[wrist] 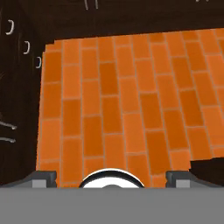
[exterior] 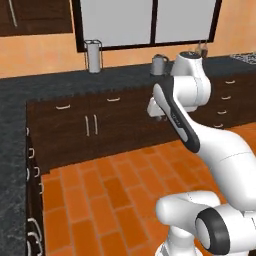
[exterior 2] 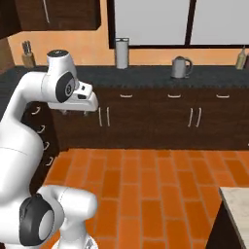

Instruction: Navigate to the coffee machine.

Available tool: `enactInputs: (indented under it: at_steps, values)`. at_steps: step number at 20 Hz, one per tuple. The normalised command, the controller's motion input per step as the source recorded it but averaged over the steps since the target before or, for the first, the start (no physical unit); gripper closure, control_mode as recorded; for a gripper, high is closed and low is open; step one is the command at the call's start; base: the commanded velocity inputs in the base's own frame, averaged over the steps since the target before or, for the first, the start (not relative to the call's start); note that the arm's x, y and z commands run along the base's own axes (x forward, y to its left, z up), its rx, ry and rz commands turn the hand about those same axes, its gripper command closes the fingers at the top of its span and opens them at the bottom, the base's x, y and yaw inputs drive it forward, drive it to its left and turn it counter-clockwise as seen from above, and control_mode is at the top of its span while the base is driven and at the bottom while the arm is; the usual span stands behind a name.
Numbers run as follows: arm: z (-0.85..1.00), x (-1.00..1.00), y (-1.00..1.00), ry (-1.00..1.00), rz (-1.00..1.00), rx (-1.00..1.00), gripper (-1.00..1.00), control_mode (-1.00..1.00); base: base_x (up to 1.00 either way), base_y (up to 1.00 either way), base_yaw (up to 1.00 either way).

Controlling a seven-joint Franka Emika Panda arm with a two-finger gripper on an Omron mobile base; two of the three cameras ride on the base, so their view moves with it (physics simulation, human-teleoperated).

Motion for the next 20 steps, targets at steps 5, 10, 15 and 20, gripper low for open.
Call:
enactInputs:
  at_steps: [5,10,15,20]
  values:
    - [0.00,0.00,0.00,0.00,0.00,0.00,-1.00,1.00,0.99,0.04,-0.65]
    - [0.00,0.00,0.00,0.00,0.00,0.00,-1.00,1.00,0.89,0.60,-0.70]
    - [0.00,0.00,0.00,0.00,0.00,0.00,-1.00,1.00,0.96,0.63,-0.68]
    - [0.00,0.00,0.00,0.00,0.00,0.00,-1.00,1.00,1.00,0.54,-0.62]
